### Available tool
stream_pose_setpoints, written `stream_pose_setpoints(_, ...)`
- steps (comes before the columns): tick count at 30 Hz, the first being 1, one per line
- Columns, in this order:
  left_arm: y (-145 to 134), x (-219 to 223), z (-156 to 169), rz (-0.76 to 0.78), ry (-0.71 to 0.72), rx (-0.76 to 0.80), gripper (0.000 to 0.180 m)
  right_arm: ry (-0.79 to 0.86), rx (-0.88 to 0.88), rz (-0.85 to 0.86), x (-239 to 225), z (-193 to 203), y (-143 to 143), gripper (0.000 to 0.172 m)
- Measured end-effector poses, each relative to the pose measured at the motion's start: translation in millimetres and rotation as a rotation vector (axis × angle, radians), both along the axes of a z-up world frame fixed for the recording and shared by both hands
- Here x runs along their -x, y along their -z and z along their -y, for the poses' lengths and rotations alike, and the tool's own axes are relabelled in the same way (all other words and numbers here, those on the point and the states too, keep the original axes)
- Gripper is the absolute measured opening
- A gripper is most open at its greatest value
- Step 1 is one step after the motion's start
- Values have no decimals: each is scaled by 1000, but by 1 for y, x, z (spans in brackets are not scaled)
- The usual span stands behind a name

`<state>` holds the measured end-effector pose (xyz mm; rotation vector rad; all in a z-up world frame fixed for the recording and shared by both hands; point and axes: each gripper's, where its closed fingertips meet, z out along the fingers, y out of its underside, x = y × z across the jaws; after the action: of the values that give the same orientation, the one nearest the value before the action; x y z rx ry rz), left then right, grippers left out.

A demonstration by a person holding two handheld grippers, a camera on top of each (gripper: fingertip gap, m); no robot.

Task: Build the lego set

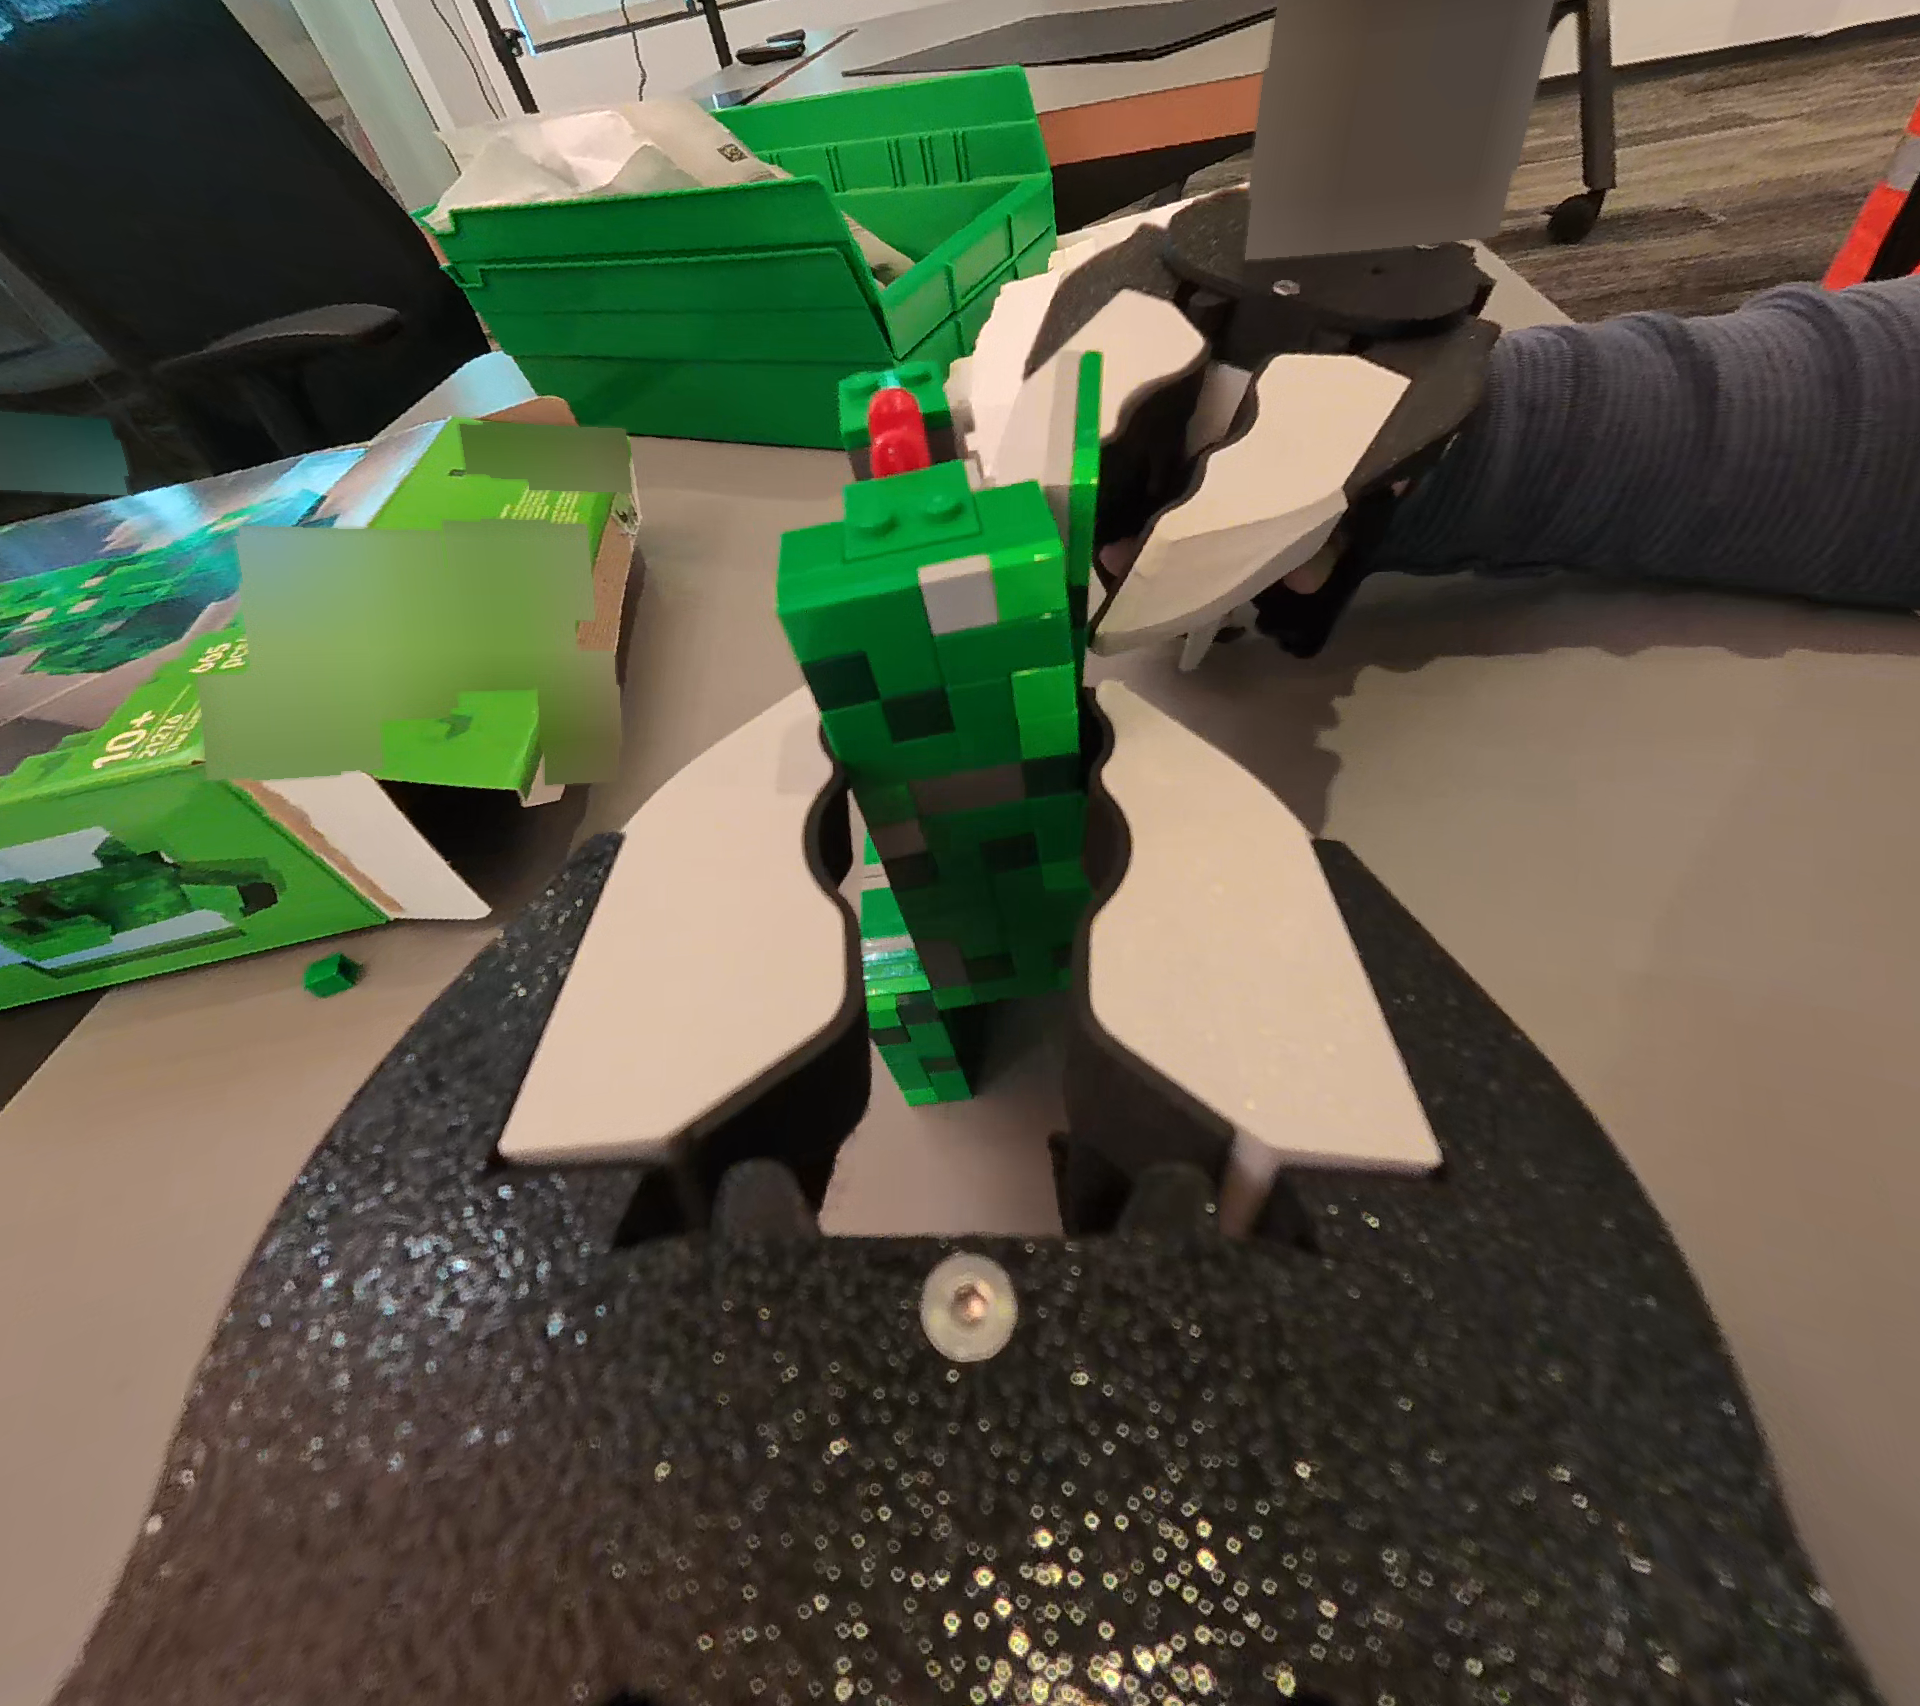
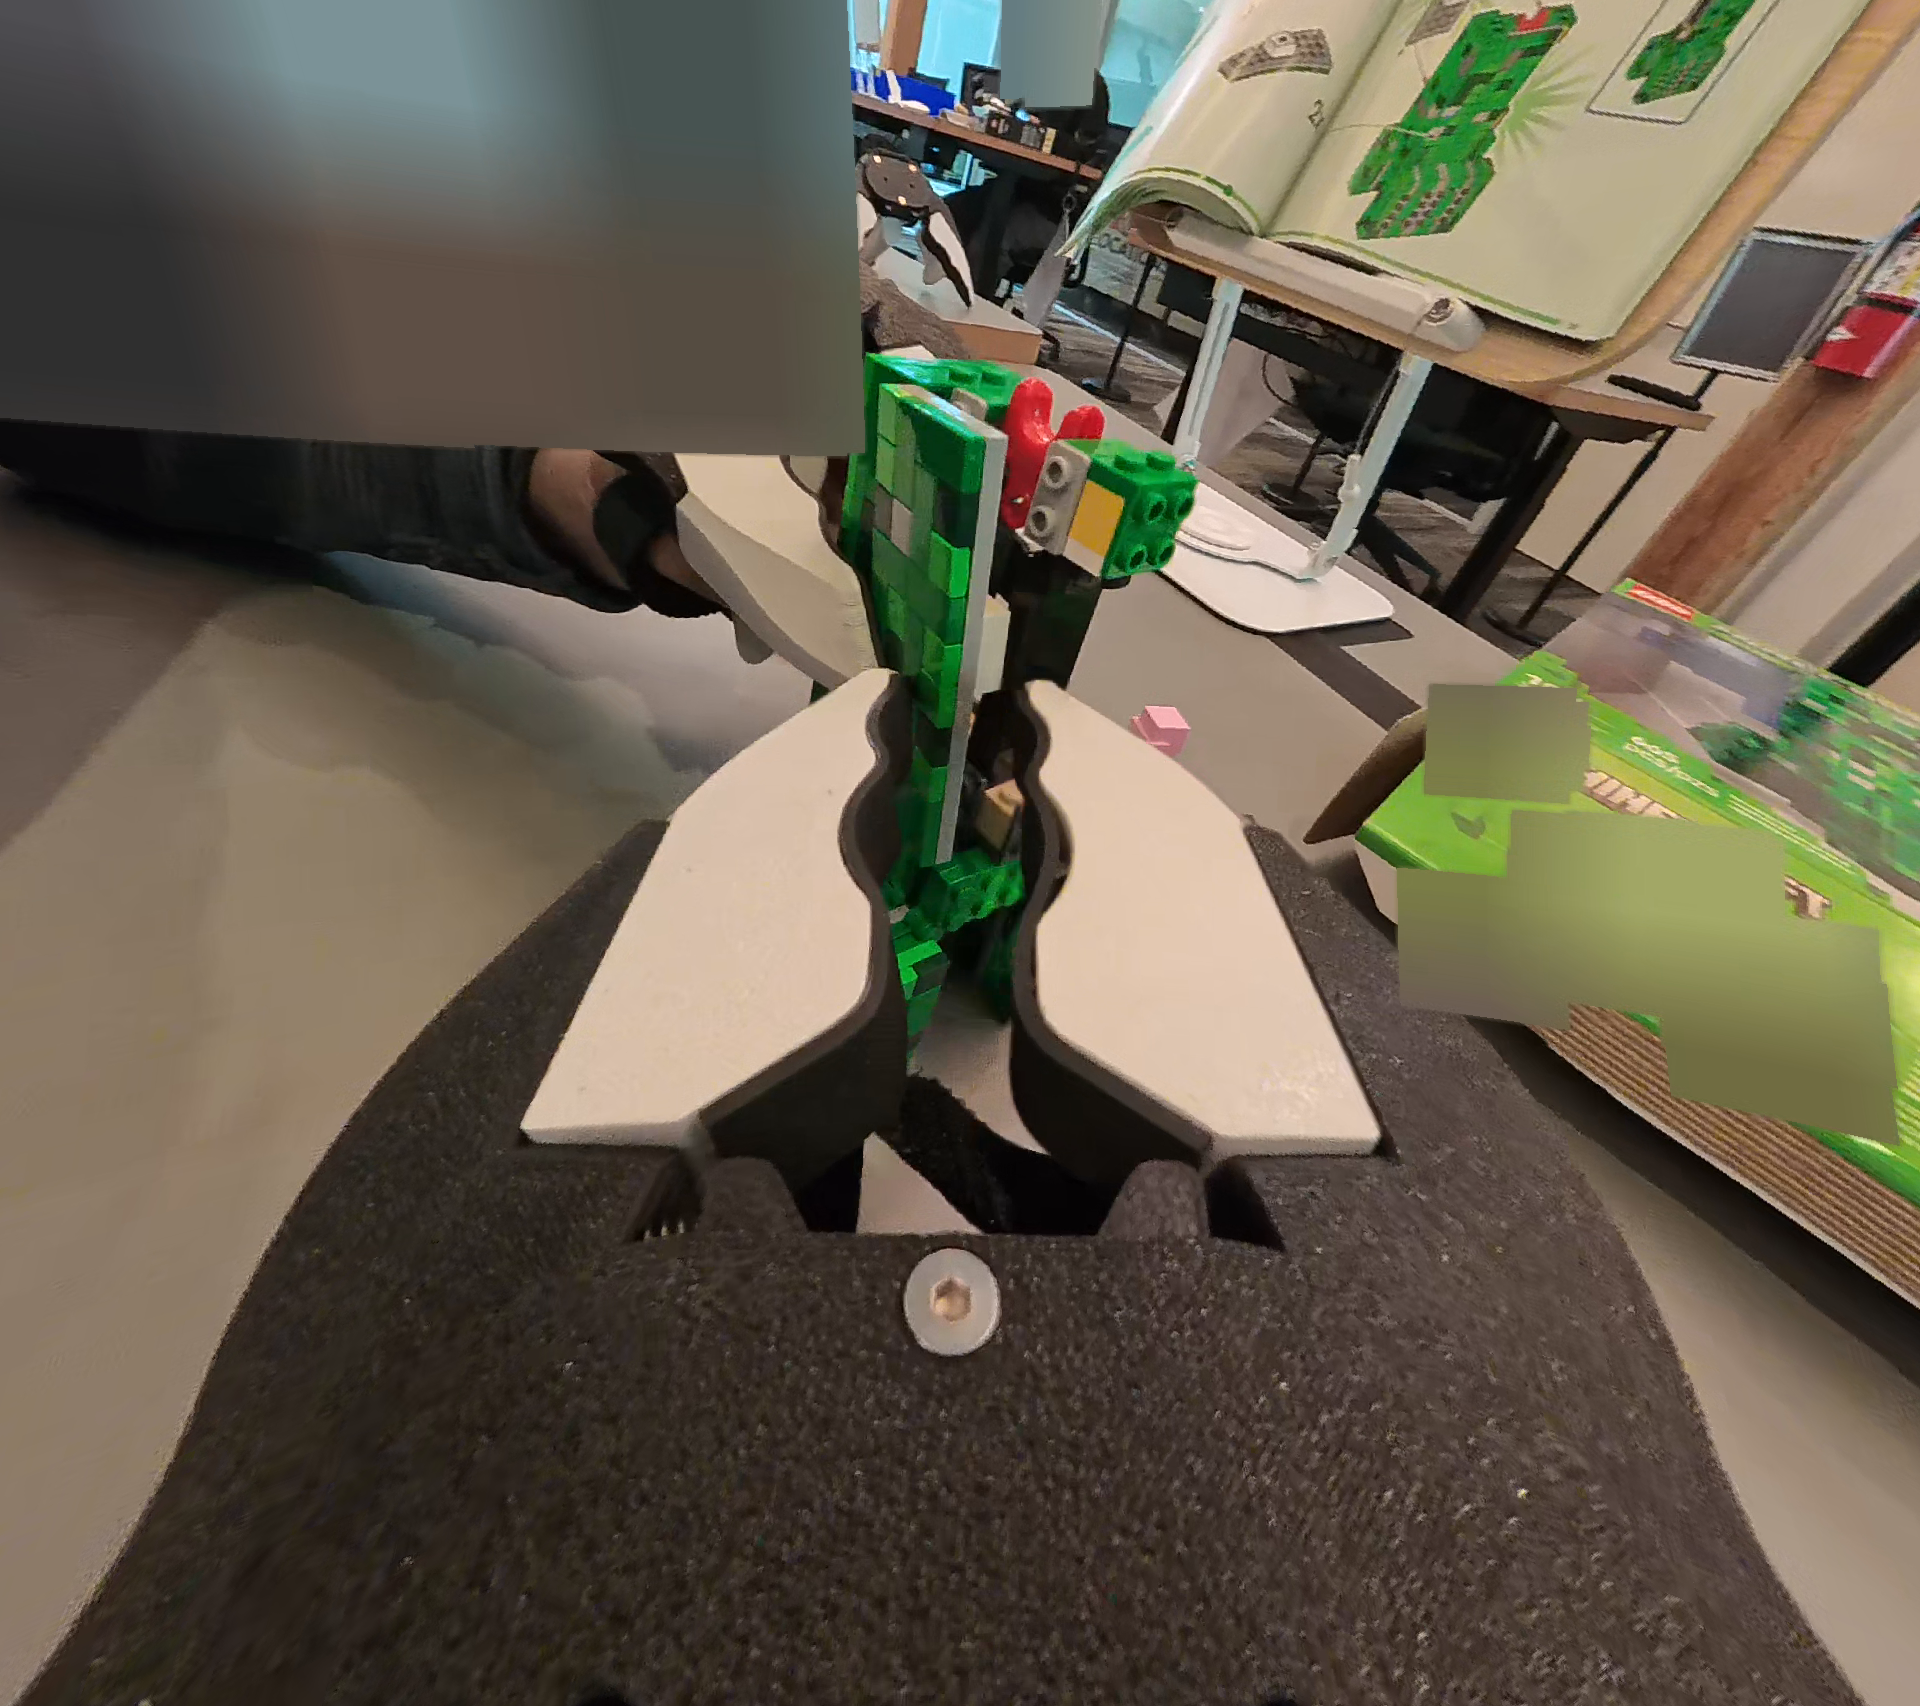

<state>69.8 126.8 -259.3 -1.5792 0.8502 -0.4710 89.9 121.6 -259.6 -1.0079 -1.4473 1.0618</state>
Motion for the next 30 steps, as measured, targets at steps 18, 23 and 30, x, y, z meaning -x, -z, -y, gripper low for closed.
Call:
stream_pose_setpoints(18, 0, -7, 13, 10, 281, 30, 40, -146, 100, 123, 10, 5, 12, 46)
stream_pose_setpoints(23, 0, -6, 12, 14, 282, 29, 40, -157, 105, 112, 10, 6, 12, 36)
stream_pose_setpoints(30, -1, -8, 12, 43, 278, 37, 41, -152, 127, 105, 14, 8, 12, 33)
